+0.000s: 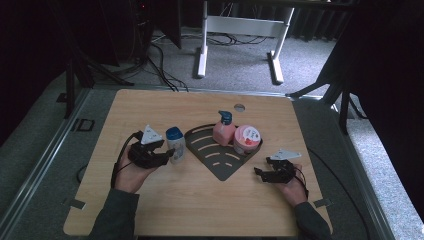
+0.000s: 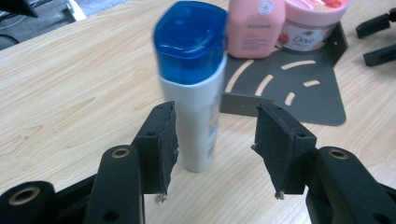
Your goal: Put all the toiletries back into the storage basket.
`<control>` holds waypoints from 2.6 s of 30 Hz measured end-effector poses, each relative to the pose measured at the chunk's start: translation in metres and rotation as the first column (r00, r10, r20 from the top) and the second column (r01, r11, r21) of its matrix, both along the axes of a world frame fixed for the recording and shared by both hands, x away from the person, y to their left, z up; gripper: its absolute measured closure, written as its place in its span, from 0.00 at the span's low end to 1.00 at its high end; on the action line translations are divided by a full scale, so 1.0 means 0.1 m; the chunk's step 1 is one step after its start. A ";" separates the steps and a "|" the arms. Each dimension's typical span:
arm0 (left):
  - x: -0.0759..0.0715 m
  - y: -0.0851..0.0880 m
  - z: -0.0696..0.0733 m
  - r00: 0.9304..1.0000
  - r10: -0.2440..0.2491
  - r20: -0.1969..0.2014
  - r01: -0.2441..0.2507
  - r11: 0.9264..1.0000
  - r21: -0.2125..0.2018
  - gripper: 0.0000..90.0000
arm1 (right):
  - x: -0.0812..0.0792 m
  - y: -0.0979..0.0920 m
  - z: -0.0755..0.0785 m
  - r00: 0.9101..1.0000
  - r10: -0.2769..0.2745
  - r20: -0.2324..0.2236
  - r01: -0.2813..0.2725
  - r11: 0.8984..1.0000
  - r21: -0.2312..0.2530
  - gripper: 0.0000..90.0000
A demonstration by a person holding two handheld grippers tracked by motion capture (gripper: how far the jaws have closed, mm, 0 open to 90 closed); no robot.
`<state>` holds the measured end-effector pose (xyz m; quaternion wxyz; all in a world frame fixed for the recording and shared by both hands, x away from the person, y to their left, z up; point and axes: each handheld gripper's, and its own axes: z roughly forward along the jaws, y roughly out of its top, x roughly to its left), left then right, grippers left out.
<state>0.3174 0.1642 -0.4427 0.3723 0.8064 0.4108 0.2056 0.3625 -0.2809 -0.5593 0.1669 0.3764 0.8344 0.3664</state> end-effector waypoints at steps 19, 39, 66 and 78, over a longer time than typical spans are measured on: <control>0.25 -0.02 0.09 1.000 0.014 -0.021 -0.013 0.999 0.032 0.52 | 0.00 0.00 0.00 1.000 -0.001 -0.001 0.001 1.000 -0.001 0.32; 0.39 -0.17 0.13 0.999 0.001 -0.043 0.001 0.999 0.043 0.56 | 0.00 0.00 0.00 1.000 0.000 -0.001 0.000 1.000 0.000 0.32; 0.63 -0.27 0.11 0.989 -0.030 -0.142 0.044 0.994 0.098 0.53 | 0.00 0.00 0.00 1.000 0.001 -0.002 -0.001 1.000 -0.001 0.32; 0.70 -0.29 0.11 0.984 -0.037 -0.176 0.056 0.993 0.102 0.52 | 0.00 0.00 0.00 1.000 0.001 -0.002 -0.001 1.000 0.000 0.32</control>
